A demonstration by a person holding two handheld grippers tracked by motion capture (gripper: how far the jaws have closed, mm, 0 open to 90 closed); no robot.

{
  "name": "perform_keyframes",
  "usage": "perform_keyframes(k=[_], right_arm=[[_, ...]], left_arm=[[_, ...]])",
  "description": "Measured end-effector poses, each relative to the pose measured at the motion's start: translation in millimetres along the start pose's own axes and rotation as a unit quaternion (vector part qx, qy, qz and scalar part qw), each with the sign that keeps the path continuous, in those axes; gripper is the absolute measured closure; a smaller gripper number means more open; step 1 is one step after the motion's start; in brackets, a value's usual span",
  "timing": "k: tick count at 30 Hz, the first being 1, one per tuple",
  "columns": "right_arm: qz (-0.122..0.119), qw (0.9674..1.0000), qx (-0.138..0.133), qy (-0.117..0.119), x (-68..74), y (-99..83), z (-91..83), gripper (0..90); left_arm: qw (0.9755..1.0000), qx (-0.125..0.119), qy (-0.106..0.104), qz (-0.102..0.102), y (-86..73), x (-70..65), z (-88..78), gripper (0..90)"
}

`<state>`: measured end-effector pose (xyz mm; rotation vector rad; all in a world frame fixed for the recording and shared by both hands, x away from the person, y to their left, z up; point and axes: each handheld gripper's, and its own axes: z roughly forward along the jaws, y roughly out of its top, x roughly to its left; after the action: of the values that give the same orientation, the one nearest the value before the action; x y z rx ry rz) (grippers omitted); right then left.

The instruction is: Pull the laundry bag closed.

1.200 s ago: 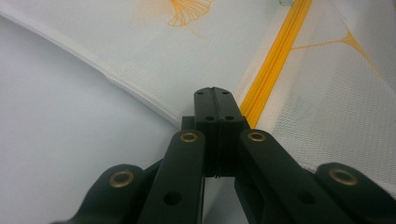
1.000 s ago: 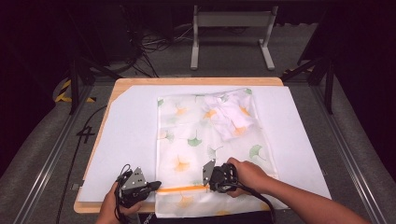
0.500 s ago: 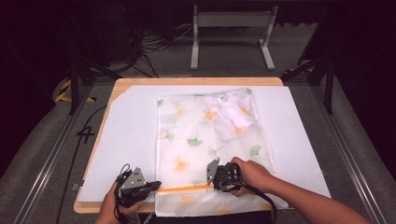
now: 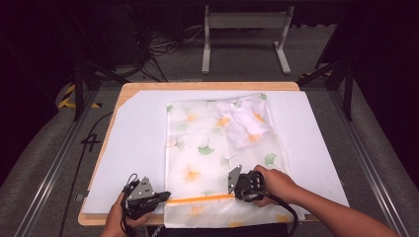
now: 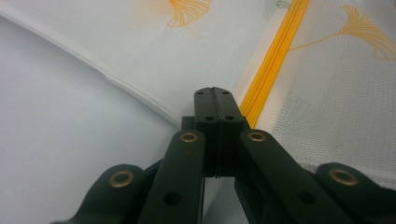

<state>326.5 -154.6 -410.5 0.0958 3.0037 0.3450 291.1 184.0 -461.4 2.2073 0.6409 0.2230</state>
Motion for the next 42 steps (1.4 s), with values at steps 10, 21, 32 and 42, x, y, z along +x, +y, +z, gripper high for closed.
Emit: perform_keyframes(k=[10, 21, 32, 42], right_arm=[[0.01, 0.9999, 0.006, -0.003, -3.7, -15.4, -4.2, 84.2], [0.019, 0.9997, 0.017, -0.004, -4.5, -27.4, -8.4, 84.1], [0.028, 0.9993, 0.025, -0.004, -6.4, -41.3, -12.8, 84.1], [0.037, 0.9987, 0.035, -0.008, -10.0, -57.9, -17.5, 84.2]], left_arm=[[1.0, -0.001, -0.001, -0.001, -0.1, 0.3, 0.1, 90.0], [1.0, 0.0, -0.001, -0.001, -0.1, 0.5, 0.0, 90.0], [1.0, -0.001, -0.002, -0.002, -0.2, 0.6, 0.0, 90.0], [1.0, -0.001, -0.001, -0.002, -0.3, 0.6, 0.0, 90.0]])
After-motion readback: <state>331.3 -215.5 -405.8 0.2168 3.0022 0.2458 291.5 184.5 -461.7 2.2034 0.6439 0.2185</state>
